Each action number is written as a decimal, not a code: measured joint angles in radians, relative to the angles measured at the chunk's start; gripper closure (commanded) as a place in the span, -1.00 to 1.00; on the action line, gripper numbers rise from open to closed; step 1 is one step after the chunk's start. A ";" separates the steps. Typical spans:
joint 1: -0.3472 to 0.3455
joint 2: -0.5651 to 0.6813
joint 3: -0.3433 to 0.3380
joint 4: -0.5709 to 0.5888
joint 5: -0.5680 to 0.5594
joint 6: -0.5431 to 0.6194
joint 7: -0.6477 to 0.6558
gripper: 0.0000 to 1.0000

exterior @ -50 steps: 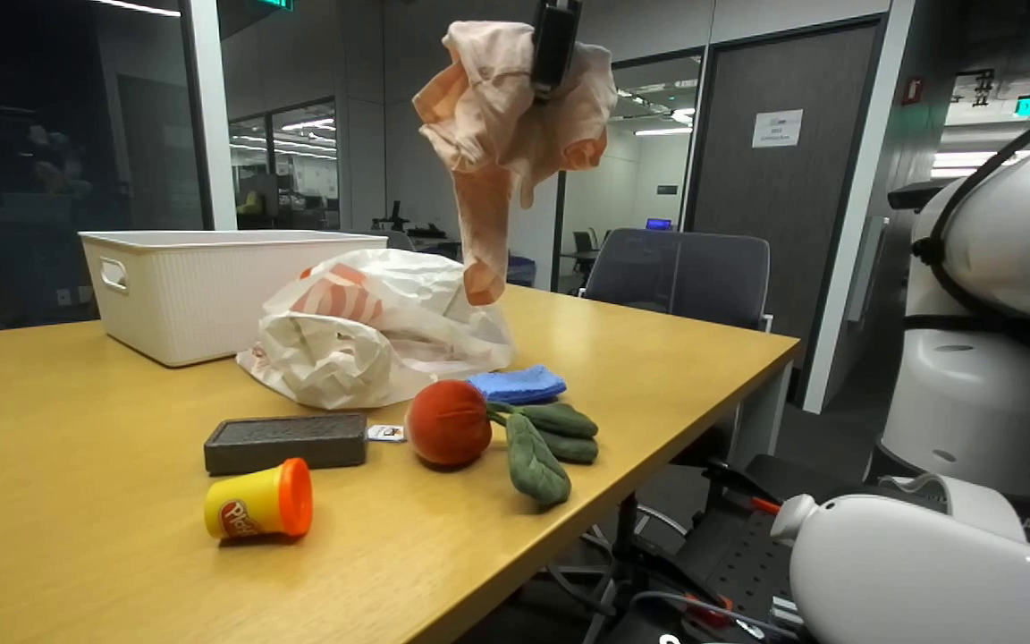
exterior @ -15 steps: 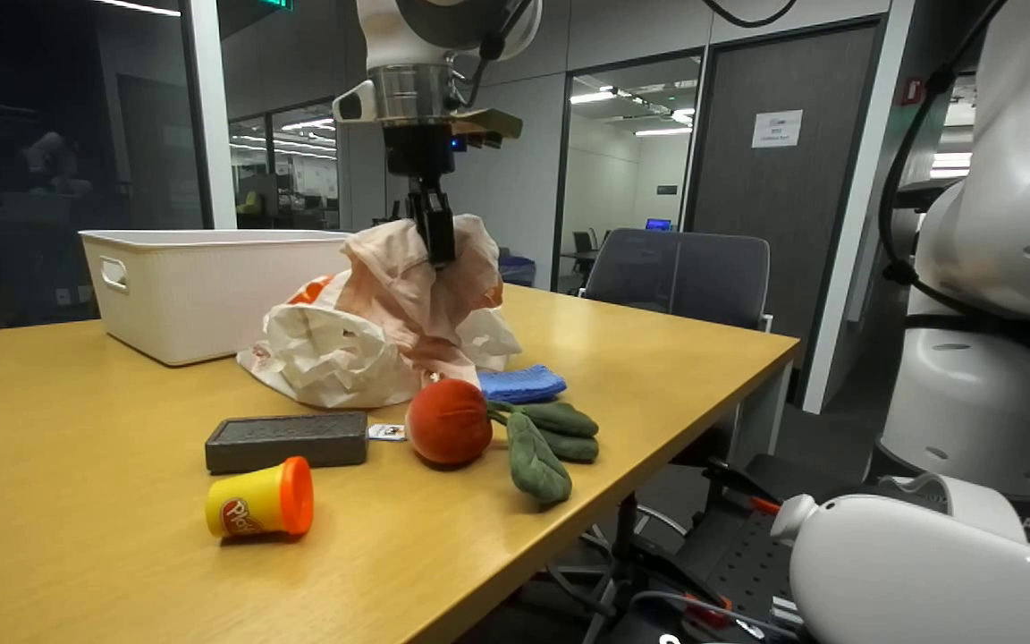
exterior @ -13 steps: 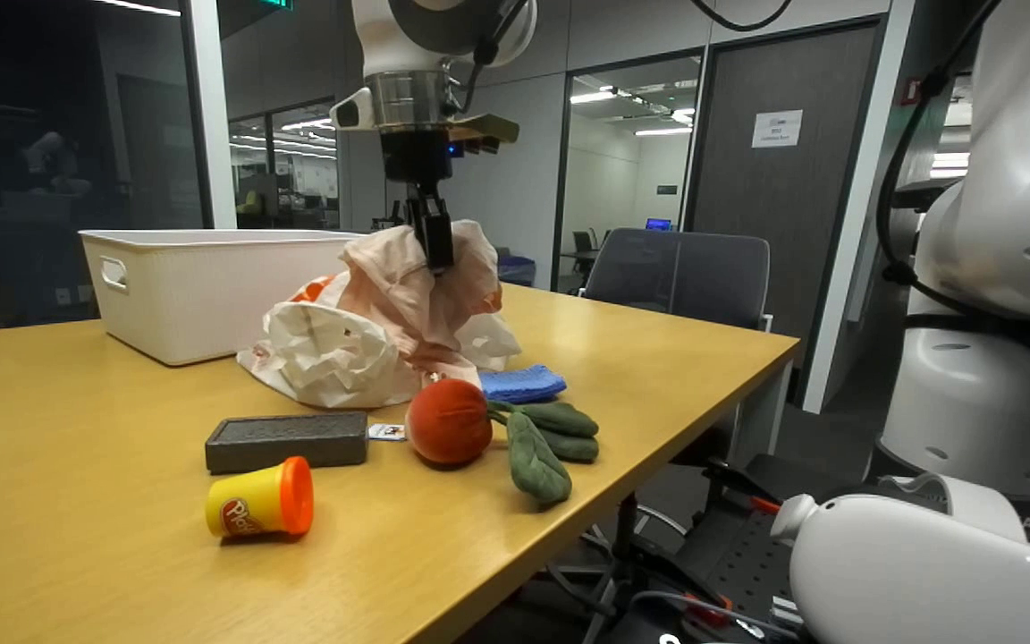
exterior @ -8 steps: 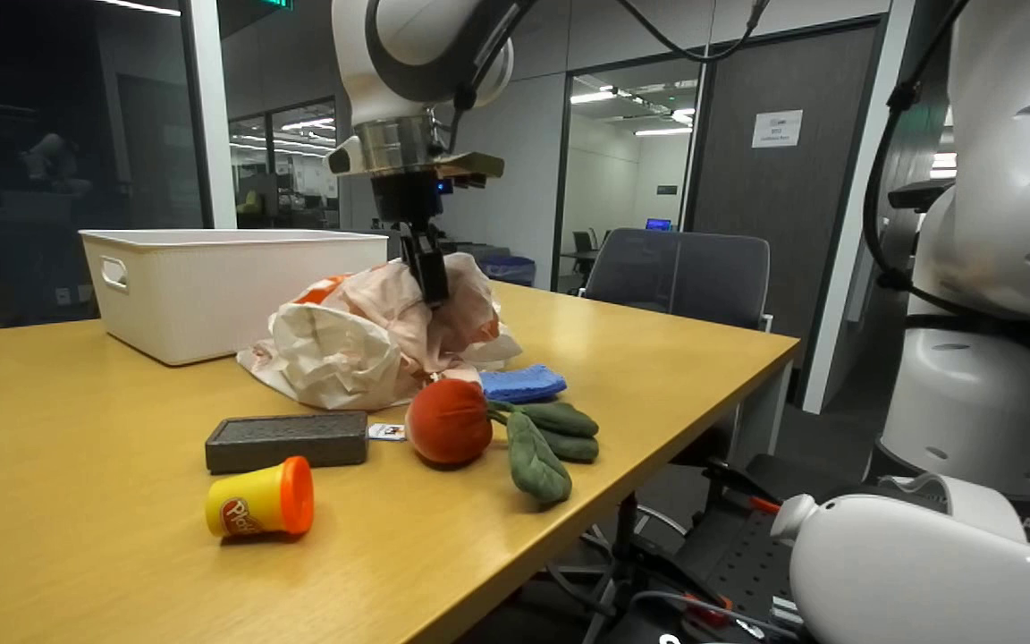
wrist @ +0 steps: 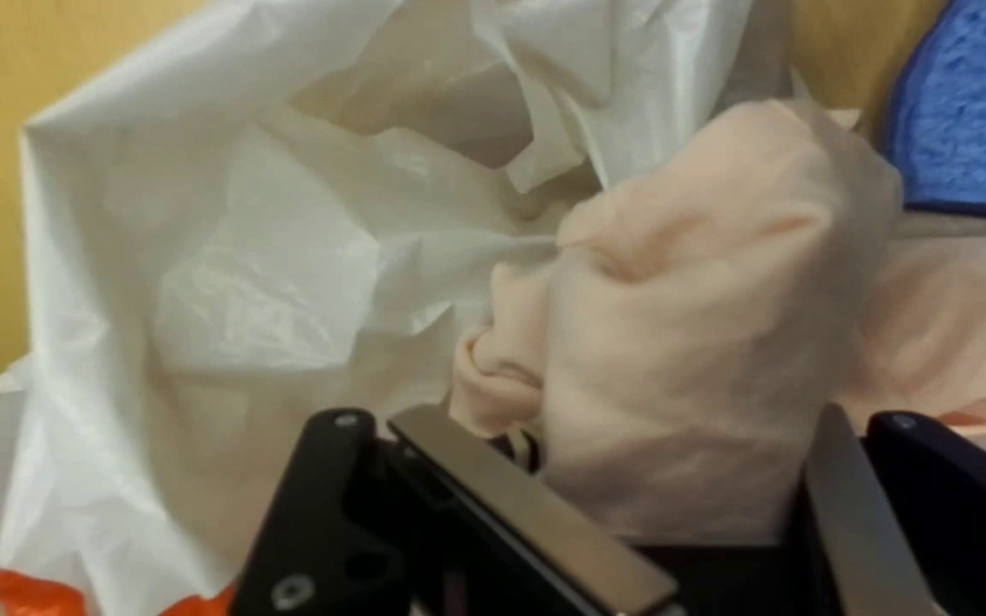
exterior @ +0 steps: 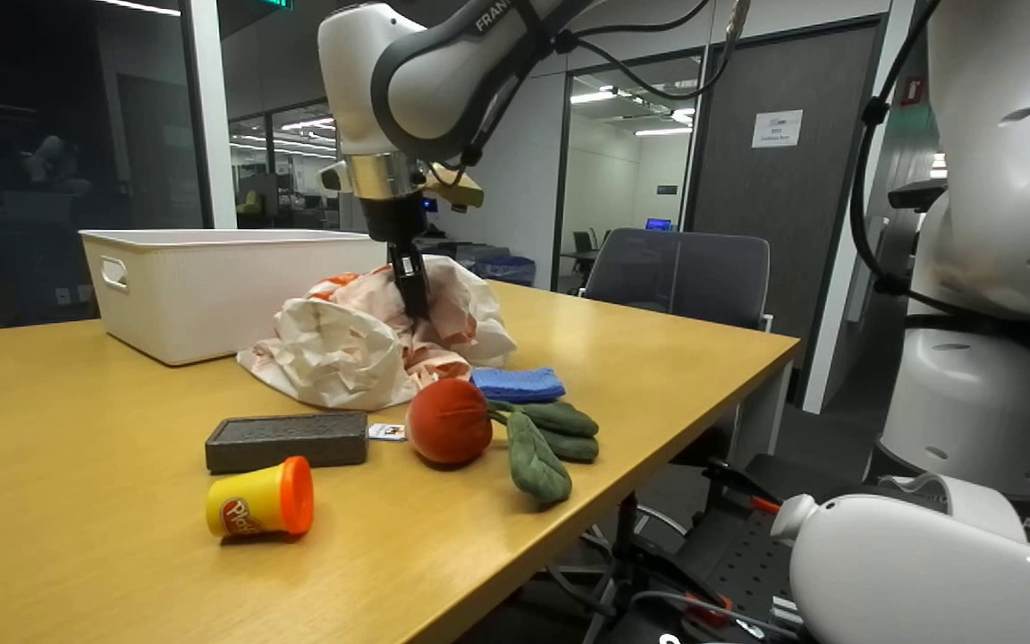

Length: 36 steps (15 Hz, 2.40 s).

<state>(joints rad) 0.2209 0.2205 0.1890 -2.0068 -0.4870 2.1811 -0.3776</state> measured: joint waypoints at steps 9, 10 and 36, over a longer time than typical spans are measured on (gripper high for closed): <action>-0.010 0.037 -0.061 -0.009 -0.121 0.041 0.221 -0.65; -0.014 0.036 -0.061 -0.009 -0.111 0.035 0.220 -0.79; -0.146 -0.281 -0.108 -0.120 0.465 -0.403 -0.249 -1.00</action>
<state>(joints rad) 0.0750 -0.0607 0.0814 -2.1270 -0.0220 1.7776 -0.6269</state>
